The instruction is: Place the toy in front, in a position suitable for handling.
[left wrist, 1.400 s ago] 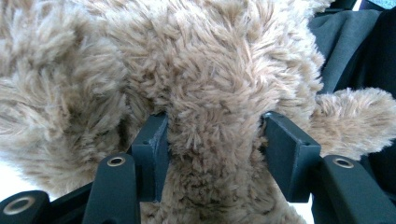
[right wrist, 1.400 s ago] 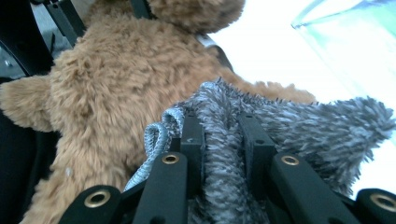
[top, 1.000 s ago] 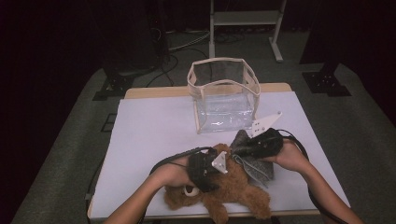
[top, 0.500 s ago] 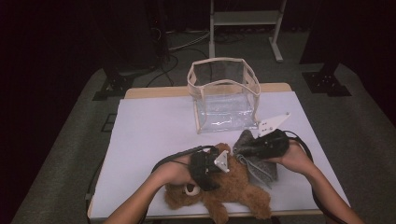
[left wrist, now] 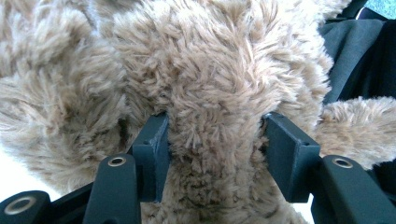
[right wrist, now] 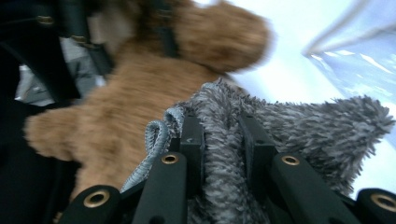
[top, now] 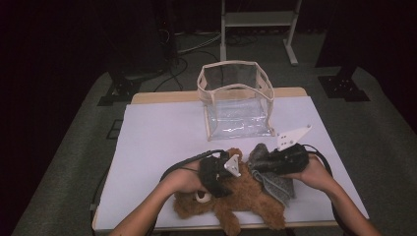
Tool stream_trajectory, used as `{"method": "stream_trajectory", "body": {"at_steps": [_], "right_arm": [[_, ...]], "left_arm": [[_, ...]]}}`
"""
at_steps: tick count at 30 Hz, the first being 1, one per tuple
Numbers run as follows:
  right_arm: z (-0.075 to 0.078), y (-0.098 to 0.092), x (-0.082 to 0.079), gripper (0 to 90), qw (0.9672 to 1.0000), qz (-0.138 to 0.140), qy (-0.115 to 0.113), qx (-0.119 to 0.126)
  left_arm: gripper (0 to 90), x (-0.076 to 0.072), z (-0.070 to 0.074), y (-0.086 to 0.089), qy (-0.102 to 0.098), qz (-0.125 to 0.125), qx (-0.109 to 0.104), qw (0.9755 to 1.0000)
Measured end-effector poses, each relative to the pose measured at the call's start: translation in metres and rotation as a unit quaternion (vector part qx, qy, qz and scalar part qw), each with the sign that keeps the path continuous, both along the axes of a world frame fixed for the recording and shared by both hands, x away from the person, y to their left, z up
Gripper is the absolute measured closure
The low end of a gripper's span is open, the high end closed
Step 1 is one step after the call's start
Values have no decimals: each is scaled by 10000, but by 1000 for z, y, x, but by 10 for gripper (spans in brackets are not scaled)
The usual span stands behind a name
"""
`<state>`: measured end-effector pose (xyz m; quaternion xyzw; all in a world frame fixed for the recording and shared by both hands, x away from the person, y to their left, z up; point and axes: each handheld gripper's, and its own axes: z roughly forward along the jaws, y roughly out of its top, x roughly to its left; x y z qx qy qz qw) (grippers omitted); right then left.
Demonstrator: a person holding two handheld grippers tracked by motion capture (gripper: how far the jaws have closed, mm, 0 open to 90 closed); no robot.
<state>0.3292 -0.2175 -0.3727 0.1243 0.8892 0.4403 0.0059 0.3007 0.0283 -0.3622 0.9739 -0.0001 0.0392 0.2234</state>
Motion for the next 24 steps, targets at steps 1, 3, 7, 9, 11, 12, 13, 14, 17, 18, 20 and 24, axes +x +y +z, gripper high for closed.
{"method": "stream_trajectory", "body": {"at_steps": [1, 3, 7, 9, 11, 12, 13, 14, 17, 18, 20, 24], "right_arm": [[0, 0, 0, 737, 10000, 0, 0, 0], [-4, 4, -7, 737, 10000, 41, -45, -30], [-14, -8, -13, 738, 9998, -29, 105, 138], [-26, -18, -21, 739, 9996, -88, 228, 141], [-32, -21, -27, 739, 9996, -110, 257, 10], [-34, -22, -29, 738, 9995, -118, 274, -64], [-35, -23, -30, 738, 9995, -126, 276, -104], [-34, -22, -30, 738, 9995, -135, 274, -95], [-27, -19, -29, 738, 9997, -118, 186, -50], [-18, -13, -27, 738, 9999, -62, 90, 66], [-15, -10, -27, 738, 9999, -31, 49, 84], [-21, -10, -25, 738, 9999, -11, 149, 64]], "left_arm": [[448, 1, 0, 0, 4, -2, 6, 10000], [457, 2, 0, 2, 42, 1, -33, 10000], [457, 4, -1, 6, 62, 68, -139, 9999], [457, 6, -1, 6, 79, 96, -158, 9998], [457, 8, -1, 5, 69, 107, -122, 9998], [456, 8, -1, 4, 74, 147, -125, 9998], [456, 9, 0, 3, 64, 122, -79, 9999], [457, 9, 0, 2, 65, 114, -38, 9999], [456, 11, 0, 2, 85, 146, -11, 9999], [456, 12, 0, 3, 117, 163, -22, 9998], [456, 13, 0, 6, 146, 201, -70, 9997], [455, 14, -1, 9, 175, 241, -153, 9994]]}}
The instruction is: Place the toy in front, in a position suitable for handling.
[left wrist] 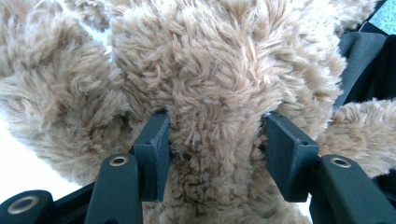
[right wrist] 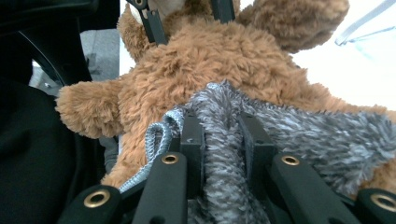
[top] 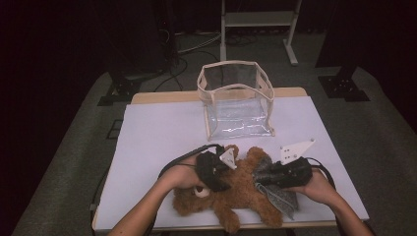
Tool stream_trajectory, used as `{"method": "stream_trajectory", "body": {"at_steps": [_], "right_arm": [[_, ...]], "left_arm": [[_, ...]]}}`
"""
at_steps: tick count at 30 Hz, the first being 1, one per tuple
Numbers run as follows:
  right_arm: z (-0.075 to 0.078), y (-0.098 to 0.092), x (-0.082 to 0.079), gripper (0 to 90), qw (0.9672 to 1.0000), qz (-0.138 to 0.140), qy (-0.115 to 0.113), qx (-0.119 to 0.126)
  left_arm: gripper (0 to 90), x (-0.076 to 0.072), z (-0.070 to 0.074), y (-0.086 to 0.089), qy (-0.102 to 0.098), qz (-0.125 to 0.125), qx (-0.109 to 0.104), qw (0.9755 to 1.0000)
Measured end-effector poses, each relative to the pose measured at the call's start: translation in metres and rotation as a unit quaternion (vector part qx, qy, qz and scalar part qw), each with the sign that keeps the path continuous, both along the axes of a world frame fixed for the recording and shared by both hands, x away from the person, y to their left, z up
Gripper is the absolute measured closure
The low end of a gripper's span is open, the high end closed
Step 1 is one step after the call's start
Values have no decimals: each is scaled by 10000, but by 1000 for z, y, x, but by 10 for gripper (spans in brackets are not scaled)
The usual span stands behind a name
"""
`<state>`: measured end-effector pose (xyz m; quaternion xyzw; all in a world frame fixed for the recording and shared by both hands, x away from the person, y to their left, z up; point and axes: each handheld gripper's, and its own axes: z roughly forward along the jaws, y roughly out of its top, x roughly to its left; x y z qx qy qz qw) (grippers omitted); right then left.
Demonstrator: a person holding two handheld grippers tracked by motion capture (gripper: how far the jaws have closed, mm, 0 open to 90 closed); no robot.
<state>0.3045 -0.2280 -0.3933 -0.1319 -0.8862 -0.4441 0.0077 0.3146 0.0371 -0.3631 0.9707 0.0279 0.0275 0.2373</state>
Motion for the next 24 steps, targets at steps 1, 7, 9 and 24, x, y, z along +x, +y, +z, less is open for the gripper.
{"method": "stream_trajectory", "body": {"at_steps": [1, 7, 9, 24], "right_arm": [[0, 0, 0, 738, 10000, 0, 0, 0], [-18, -14, -9, 738, 9997, -104, 144, -192], [-11, -14, -10, 738, 9999, -84, 61, -115], [1, -8, -13, 738, 10000, 6, -77, -35]], "left_arm": [[455, 0, 0, 0, -1, -10, -2, 10000], [454, 1, 2, -3, -17, -65, 97, 9999], [452, 2, 2, -4, -9, -41, 113, 9999], [446, 5, 4, -7, 41, -58, 214, 9997]]}}
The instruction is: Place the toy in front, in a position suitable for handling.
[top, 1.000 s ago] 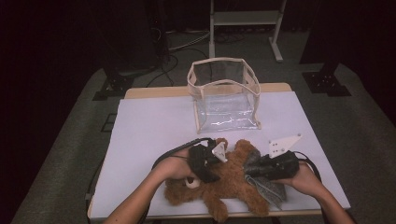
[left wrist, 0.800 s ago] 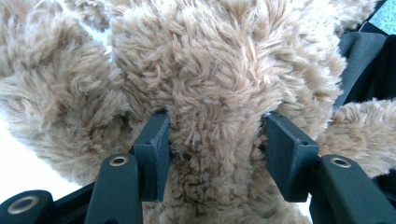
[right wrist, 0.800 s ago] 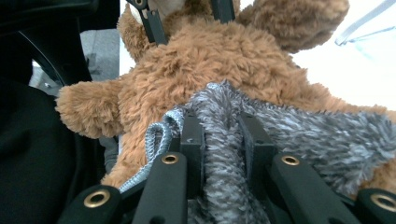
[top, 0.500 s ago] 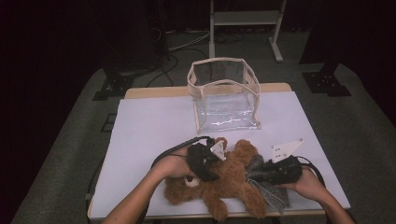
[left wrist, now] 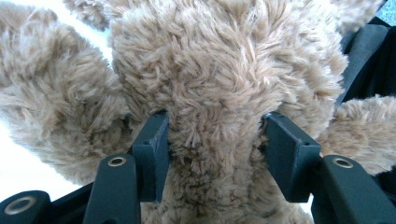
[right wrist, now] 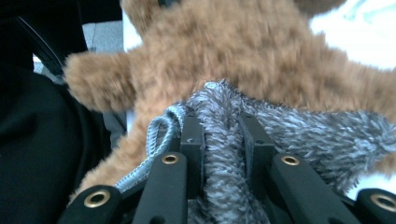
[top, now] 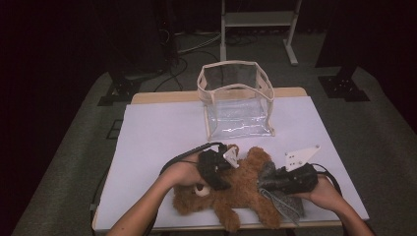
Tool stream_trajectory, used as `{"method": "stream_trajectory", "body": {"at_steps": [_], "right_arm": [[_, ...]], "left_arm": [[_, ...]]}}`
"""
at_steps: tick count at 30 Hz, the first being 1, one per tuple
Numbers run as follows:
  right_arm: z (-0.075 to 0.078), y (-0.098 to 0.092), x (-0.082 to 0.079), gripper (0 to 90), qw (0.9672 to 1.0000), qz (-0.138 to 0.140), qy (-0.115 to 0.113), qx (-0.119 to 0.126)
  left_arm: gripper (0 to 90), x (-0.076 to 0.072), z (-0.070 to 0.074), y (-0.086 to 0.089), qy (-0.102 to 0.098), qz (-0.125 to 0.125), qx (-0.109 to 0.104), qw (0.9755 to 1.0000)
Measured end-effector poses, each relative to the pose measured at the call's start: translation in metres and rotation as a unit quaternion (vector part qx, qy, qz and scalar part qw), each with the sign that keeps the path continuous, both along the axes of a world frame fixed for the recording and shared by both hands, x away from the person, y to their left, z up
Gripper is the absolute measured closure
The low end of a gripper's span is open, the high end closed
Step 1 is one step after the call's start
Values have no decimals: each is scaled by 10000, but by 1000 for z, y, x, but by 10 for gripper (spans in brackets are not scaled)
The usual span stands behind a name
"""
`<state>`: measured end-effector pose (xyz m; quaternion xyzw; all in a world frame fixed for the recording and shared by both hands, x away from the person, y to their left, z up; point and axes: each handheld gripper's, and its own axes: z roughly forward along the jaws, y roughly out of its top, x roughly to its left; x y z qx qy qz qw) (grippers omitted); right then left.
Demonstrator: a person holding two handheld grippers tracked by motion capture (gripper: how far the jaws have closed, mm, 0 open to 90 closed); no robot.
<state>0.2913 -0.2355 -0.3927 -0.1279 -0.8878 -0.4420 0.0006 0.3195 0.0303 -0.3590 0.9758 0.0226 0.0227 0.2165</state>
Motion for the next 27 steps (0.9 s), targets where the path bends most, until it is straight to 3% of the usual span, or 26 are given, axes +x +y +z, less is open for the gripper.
{"method": "stream_trajectory", "body": {"at_steps": [3, 5, 8, 12, 17, 21, 27], "right_arm": [[23, 19, -1, 739, 9990, 270, -242, 263], [25, 26, -1, 739, 9985, 367, -310, 262], [20, 39, -2, 739, 9981, 497, -375, 35], [11, 35, -5, 743, 9986, 393, -357, 3], [10, 34, -5, 744, 9984, 356, -401, -154], [10, 34, -2, 745, 9984, 326, -418, -196], [5, 28, 4, 745, 9992, 233, -320, -83]], "left_arm": [[445, -1, 0, -1, -7, 7, 11, 10000], [444, -1, 0, -1, -28, 5, 25, 10000], [437, -3, 1, 1, -62, 10, 13, 10000], [414, -6, 7, 2, -120, -38, -25, 9999], [410, -12, 29, 8, -266, -137, -226, 9993], [403, -18, 41, 23, -266, -174, -353, 9989], [390, -19, 42, 55, -269, -89, -526, 9982]]}}
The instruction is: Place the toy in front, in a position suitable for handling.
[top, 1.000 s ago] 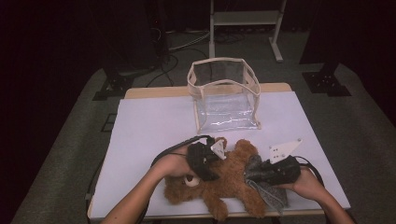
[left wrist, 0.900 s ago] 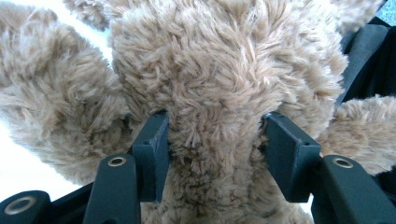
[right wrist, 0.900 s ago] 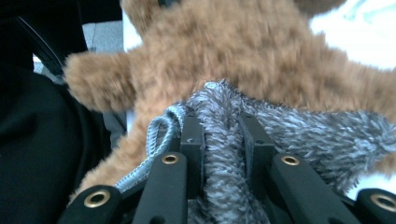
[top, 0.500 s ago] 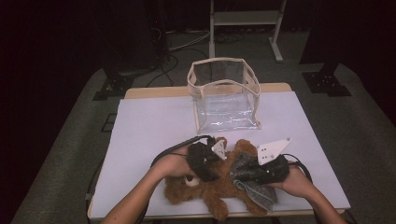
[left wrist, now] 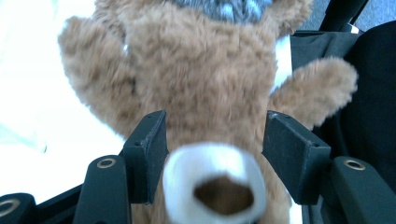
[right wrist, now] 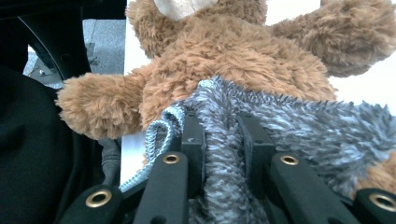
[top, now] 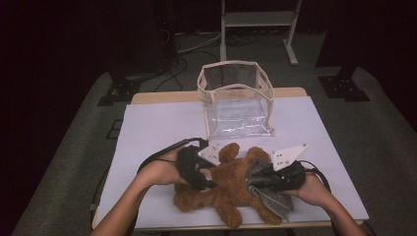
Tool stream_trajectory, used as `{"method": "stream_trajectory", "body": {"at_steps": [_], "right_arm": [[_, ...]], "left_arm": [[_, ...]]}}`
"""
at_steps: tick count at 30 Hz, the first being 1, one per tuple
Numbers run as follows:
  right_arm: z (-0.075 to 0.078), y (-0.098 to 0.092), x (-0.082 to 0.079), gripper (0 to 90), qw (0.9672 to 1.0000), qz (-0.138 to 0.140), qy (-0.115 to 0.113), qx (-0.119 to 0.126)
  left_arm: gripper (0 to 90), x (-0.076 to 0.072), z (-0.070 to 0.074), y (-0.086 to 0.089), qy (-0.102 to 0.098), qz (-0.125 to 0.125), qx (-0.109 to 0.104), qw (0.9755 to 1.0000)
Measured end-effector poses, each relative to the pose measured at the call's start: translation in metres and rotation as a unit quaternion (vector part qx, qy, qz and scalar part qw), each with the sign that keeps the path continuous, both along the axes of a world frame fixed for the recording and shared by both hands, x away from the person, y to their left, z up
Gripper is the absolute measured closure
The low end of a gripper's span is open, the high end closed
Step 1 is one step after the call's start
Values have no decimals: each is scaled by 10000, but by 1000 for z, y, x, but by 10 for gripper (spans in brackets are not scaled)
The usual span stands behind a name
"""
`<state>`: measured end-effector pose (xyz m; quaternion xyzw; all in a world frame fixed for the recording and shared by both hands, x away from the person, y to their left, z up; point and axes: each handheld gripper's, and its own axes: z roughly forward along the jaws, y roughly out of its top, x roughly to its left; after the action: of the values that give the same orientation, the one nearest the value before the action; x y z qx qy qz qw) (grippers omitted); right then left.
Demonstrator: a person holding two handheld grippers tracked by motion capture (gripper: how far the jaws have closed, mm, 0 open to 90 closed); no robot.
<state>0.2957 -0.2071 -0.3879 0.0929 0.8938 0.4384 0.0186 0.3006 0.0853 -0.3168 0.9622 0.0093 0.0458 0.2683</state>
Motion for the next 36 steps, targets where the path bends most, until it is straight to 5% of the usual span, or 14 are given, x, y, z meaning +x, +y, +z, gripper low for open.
{"method": "stream_trajectory", "body": {"at_steps": [5, 9, 14, 16, 23, 29, 36], "right_arm": [[0, -2, 1, 745, 10000, -41, 42, -52], [-1, -2, 1, 745, 10000, -45, 69, -10], [-2, -2, 3, 745, 10000, -49, 82, -7], [-1, -2, 3, 744, 9999, -61, 84, -16], [9, -6, 3, 740, 9995, -189, -136, -209], [22, -5, -2, 740, 9994, -132, -281, -150], [27, 3, -9, 741, 9987, 9, -465, -185]], "left_arm": [[351, -1, -6, 28, 28, 129, -140, 9998], [335, -3, -14, 49, -91, 325, 33, 9994], [318, -2, -33, 71, 82, 506, 79, 9987], [301, 0, -43, 74, 172, 557, -93, 9983], [410, 5, -56, 66, 250, 618, -582, 9961], [421, 5, -55, 42, 69, 441, -570, 9974], [421, 9, -51, 10, -74, 320, -315, 9990]]}}
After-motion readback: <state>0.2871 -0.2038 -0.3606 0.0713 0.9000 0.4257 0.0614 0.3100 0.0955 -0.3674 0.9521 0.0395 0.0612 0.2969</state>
